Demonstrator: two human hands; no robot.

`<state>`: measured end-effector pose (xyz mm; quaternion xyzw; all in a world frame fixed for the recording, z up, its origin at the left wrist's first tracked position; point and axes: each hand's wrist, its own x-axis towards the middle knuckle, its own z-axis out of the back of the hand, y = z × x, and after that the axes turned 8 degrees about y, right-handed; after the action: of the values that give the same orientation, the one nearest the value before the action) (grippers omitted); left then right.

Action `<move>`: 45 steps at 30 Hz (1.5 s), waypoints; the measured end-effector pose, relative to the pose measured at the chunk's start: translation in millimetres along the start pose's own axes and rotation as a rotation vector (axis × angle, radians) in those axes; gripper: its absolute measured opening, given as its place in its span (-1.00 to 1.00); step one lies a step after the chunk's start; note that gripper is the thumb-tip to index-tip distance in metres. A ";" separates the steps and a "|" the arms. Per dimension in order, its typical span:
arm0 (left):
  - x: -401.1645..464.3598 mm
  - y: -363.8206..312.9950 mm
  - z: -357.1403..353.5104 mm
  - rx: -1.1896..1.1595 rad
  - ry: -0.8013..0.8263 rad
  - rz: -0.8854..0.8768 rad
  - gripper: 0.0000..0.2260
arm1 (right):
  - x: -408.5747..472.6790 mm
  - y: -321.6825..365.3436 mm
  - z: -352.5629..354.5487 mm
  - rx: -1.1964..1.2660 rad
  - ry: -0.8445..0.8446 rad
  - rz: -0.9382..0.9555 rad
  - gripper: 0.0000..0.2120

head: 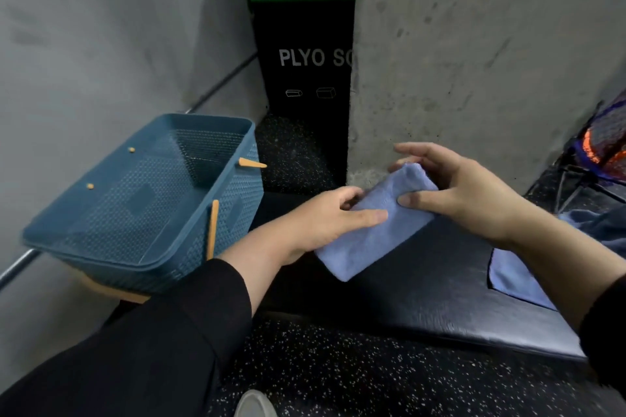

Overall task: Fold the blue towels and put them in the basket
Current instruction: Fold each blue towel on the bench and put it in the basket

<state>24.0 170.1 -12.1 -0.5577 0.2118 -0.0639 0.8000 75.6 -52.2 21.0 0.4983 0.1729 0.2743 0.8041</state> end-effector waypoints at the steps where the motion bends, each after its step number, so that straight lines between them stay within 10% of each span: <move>1: -7.2 -6.3 0.6 -0.098 0.006 -0.015 -0.64 | 2.7 11.4 -1.6 0.009 -0.016 0.011 -0.40; 6: -49.9 -40.6 0.8 -0.448 -0.160 -0.102 -0.72 | 11.2 62.8 -25.0 0.370 -0.130 0.020 -0.30; 13: -106.2 -71.8 26.9 -0.442 -0.618 -0.209 -0.74 | 6.5 120.1 -86.6 0.647 0.144 -0.094 -0.66; 22: -169.0 -35.9 99.3 -0.343 -0.927 -0.235 -0.69 | 73.3 191.9 -143.8 0.424 0.172 -0.082 -0.76; 28: -218.6 43.9 157.5 -0.018 -1.496 -0.208 -0.82 | 145.5 228.1 -177.2 0.106 0.294 -0.129 -0.74; 45: -223.3 138.6 194.8 -0.029 -1.105 0.137 -0.67 | 248.2 141.9 -310.4 -0.462 0.907 -0.546 -0.74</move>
<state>-116.1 465.5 -23.6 -0.5043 -0.2024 0.2930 0.7866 62.3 369.5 9.3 0.0795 0.5583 0.2739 0.7791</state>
